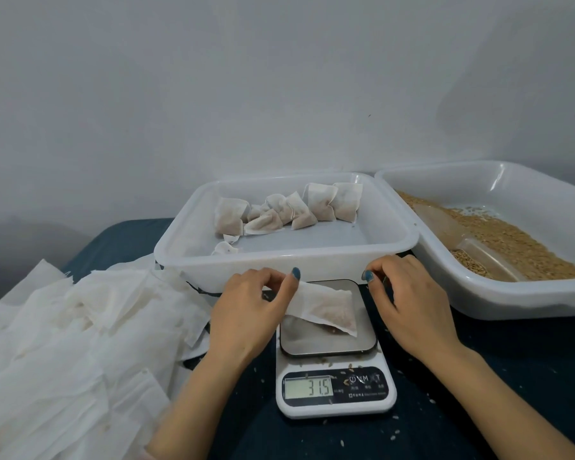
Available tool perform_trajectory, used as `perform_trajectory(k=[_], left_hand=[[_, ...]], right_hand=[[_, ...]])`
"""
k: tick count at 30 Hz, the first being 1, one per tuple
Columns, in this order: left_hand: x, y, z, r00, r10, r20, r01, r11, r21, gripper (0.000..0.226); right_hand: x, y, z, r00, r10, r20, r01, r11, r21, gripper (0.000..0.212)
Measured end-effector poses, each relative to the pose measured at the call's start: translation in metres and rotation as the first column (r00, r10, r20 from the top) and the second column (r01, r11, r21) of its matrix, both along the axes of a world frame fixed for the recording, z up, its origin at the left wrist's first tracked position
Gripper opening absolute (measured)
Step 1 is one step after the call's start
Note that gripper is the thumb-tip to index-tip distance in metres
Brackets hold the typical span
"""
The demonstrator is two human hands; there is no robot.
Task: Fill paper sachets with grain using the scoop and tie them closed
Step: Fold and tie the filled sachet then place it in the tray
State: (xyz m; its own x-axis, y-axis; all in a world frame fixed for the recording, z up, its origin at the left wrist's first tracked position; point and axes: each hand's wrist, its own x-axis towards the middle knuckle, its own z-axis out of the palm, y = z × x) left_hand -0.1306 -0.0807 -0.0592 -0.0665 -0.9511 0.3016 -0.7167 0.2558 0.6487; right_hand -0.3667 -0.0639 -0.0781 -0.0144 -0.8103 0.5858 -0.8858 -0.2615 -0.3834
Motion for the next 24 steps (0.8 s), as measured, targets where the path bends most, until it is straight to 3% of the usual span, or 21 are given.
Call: perform_trajectory(k=[4,12,15,19,22,24], left_hand=[[-0.010,0.006,-0.002,0.992,-0.008,0.129,0.011,1.000,-0.023,0.053],[-0.008,0.006,0.001,0.992,0.047,0.114,-0.051,0.998,0.029,0.047],[-0.006,0.006,0.001,0.994,0.041,0.106,-0.045,0.998,0.039,0.042],[-0.009,0.008,0.006,0.999,-0.010,0.046,0.011,1.000,-0.024,0.023],[-0.019,0.014,0.018,0.990,-0.129,-0.062,0.120,0.985,-0.126,0.020],[-0.027,0.022,0.028,0.980,-0.187,-0.071,0.168,0.962,-0.215,0.019]], right_hand=[[0.000,0.000,-0.001,1.000,0.001,-0.002,-0.001,1.000,0.001,0.004],[0.000,0.000,0.001,1.000,0.006,0.010,-0.006,1.000,0.025,0.005],[0.003,0.003,0.005,0.989,0.135,0.059,-0.136,0.990,0.019,0.003],[0.022,0.009,0.013,0.942,0.331,0.062,-0.336,0.934,0.120,0.045],[0.036,0.013,0.010,0.929,0.362,0.069,-0.369,0.908,0.201,0.083],[0.042,0.012,0.010,0.912,0.381,0.151,-0.406,0.888,0.214,0.094]])
